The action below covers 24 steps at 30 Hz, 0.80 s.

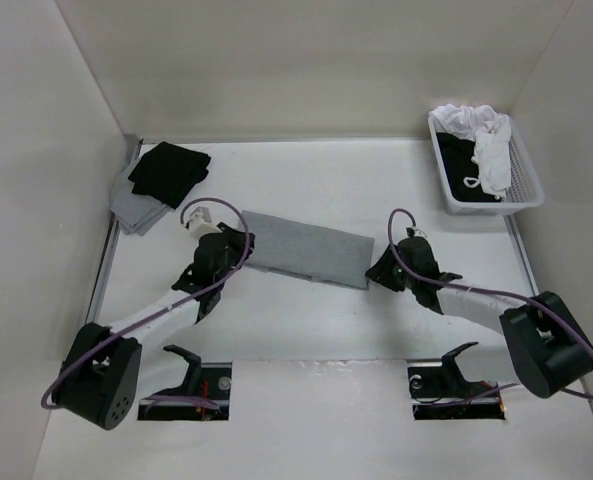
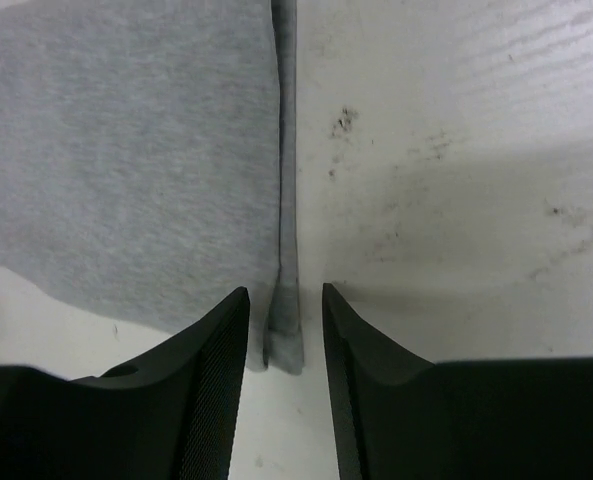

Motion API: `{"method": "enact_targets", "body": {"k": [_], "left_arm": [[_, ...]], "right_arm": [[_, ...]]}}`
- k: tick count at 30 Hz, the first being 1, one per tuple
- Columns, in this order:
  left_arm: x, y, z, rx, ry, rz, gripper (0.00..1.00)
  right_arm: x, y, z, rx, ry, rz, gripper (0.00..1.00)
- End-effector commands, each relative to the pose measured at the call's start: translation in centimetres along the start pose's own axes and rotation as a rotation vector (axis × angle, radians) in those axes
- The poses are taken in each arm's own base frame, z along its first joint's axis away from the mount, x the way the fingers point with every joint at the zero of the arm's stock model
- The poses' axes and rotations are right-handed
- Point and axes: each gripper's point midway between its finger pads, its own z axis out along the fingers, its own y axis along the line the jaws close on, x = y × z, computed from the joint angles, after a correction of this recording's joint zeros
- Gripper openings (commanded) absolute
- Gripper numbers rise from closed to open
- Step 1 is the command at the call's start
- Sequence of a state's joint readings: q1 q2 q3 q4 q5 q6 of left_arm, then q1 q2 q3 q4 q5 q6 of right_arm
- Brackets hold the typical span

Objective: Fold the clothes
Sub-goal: Fold the tank top

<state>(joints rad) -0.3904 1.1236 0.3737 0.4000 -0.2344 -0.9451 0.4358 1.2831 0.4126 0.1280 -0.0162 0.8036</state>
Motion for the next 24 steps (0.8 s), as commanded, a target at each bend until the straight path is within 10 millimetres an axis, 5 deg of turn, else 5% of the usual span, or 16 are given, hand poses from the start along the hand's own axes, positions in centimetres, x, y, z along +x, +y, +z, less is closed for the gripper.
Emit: {"method": "enact_targets", "body": {"k": [1, 6, 10, 18, 24], "left_arm": [[0.6, -3.1, 0.5, 0.067, -0.016, 0.036, 0.18], [2.5, -3.8, 0.4, 0.093, 0.025, 0.042, 0.18], [3.4, -4.1, 0.0, 0.107, 0.046, 0.051, 0.18], [5.6, -5.4, -1.2, 0.152, 0.103, 0.070, 0.18], [5.6, -6.7, -1.8, 0.190, 0.108, 0.059, 0.18]], "right_arm": [[-1.8, 2.4, 0.8, -0.090, -0.042, 0.036, 0.37], [-0.9, 2.7, 2.3, -0.108, 0.007, 0.076, 0.20], [-2.2, 2.1, 1.9, -0.106, -0.056, 0.127, 0.03], [-5.8, 0.3, -5.2, -0.012, -0.229, 0.078, 0.00], [-10.3, 3.7, -9.3, 0.008, -0.317, -0.062, 0.00]]}}
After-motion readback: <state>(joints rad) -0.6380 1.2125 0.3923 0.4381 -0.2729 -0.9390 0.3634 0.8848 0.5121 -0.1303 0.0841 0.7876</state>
